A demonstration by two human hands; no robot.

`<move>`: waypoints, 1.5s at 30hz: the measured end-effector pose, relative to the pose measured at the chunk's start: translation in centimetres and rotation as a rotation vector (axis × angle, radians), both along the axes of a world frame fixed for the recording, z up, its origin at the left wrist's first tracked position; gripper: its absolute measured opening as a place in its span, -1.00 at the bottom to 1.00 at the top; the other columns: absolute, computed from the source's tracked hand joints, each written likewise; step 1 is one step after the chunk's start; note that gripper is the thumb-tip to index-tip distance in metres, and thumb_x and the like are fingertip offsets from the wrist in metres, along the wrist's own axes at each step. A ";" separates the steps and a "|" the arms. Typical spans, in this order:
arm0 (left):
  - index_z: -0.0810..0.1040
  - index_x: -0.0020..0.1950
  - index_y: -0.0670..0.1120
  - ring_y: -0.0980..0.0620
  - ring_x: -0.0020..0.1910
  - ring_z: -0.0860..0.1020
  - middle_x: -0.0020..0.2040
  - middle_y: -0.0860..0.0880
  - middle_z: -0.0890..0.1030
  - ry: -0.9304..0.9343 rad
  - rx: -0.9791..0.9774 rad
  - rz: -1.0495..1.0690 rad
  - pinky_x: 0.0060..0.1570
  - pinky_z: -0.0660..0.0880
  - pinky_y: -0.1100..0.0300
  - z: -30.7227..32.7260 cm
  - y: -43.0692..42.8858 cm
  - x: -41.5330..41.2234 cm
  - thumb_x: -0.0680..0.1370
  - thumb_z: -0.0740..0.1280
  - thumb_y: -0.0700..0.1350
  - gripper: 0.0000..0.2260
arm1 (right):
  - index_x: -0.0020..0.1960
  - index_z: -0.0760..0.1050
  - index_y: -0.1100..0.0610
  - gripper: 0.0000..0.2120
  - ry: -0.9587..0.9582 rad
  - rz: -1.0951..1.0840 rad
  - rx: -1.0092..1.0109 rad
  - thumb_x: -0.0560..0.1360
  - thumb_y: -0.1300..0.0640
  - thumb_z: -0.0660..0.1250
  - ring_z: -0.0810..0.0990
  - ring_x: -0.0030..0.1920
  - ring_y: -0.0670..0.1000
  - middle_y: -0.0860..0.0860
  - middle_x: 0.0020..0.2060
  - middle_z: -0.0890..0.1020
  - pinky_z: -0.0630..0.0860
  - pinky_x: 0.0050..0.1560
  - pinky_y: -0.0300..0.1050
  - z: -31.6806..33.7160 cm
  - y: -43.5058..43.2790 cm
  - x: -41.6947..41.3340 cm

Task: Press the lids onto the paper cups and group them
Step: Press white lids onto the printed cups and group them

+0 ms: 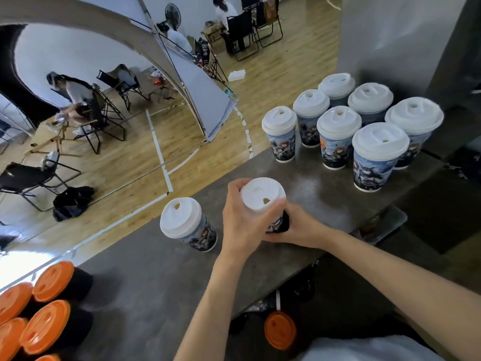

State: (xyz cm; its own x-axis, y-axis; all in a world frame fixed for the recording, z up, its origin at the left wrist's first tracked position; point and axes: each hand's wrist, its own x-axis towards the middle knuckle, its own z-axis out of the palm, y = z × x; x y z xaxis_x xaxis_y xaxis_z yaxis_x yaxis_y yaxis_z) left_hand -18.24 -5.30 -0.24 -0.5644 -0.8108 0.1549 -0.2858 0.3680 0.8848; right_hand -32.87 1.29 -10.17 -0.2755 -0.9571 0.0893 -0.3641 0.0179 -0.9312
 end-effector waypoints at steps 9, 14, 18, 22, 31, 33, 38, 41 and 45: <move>0.45 0.28 0.20 0.29 0.17 0.53 0.17 0.26 0.57 -0.002 -0.036 0.003 0.04 0.48 0.41 -0.7 -0.6 0.8 0.40 0.60 0.15 -0.47 | 0.45 0.38 -0.18 -0.25 0.061 0.016 -0.010 0.36 -0.19 0.64 0.59 0.32 -0.15 -0.21 0.29 0.62 0.57 0.32 0.08 -0.3 0.0 0.0; 0.38 0.36 0.17 0.23 0.23 0.49 0.27 0.17 0.51 -0.038 -0.001 0.009 0.11 0.45 0.36 0.1 -0.9 0.7 0.34 0.50 0.30 -0.34 | 0.43 0.38 -0.14 -0.27 0.063 0.031 -0.012 0.37 -0.17 0.63 0.58 0.31 -0.12 -0.20 0.28 0.61 0.57 0.32 0.10 -0.4 -0.2 -0.2; 0.43 0.24 0.24 0.34 0.13 0.53 0.11 0.30 0.58 0.004 0.050 0.021 0.00 0.47 0.45 0.1 -1.2 1.3 0.26 0.53 0.30 -0.39 | 0.40 0.36 -0.25 -0.31 0.094 0.060 -0.031 0.38 -0.21 0.61 0.57 0.31 -0.18 -0.27 0.28 0.59 0.58 0.31 0.02 -0.3 -0.1 0.1; 0.39 0.31 0.28 0.28 0.19 0.55 0.17 0.29 0.57 -0.026 0.118 -0.102 0.10 0.54 0.30 -0.3 -1.8 1.8 0.37 0.59 0.21 -0.41 | 0.32 0.32 -0.46 -0.34 0.082 0.067 -0.014 0.33 -0.34 0.59 0.55 0.31 -0.25 -0.36 0.27 0.56 0.57 0.30 -0.09 0.0 -0.1 0.2; 0.29 0.38 0.25 0.28 0.24 0.51 0.24 0.27 0.51 0.011 0.049 0.050 0.11 0.45 0.43 -1.4 -0.2 1.5 0.34 0.50 0.32 -0.30 | 0.40 0.37 -0.24 -0.32 0.045 0.076 -0.064 0.39 -0.20 0.62 0.56 0.33 -0.18 -0.26 0.29 0.59 0.57 0.29 -0.13 -1.4 -0.4 -0.3; 0.29 0.45 0.23 0.27 0.27 0.50 0.27 0.27 0.51 -0.017 0.100 -0.048 0.22 0.46 0.32 -0.9 -1.1 2.2 0.41 0.54 0.23 -0.31 | 0.39 0.38 -0.24 -0.34 0.053 0.084 -0.072 0.40 -0.17 0.62 0.57 0.31 -0.20 -0.27 0.28 0.60 0.56 0.28 -0.19 -1.2 -0.5 -0.3; 0.35 0.27 0.15 0.26 0.18 0.54 0.16 0.23 0.54 0.010 -0.022 0.084 0.10 0.52 0.30 -1.2 -1.1 2.5 0.33 0.61 0.22 -0.35 | 0.39 0.42 -0.11 -0.35 0.107 0.107 -0.070 0.40 -0.16 0.60 0.58 0.30 -0.16 -0.21 0.25 0.61 0.57 0.29 -0.09 -0.9 -0.4 0.1; 0.27 0.32 0.14 0.29 0.22 0.49 0.21 0.22 0.48 -0.022 -0.005 0.054 0.07 0.42 0.41 -1.1 -1.0 2.3 0.35 0.54 0.28 -0.31 | 0.39 0.43 -0.13 -0.38 0.087 0.112 -0.066 0.42 -0.13 0.61 0.57 0.30 -0.20 -0.25 0.25 0.61 0.55 0.28 -0.20 -0.7 -0.2 0.1; 0.32 0.43 0.17 0.22 0.29 0.46 0.31 0.16 0.48 -0.034 -0.008 -0.040 0.20 0.39 0.36 -0.8 -1.0 2.3 0.46 0.55 0.15 -0.36 | 0.40 0.43 -0.18 -0.36 0.054 0.104 -0.067 0.41 -0.17 0.61 0.57 0.30 -0.20 -0.27 0.26 0.61 0.56 0.26 -0.22 -0.6 -0.2 0.2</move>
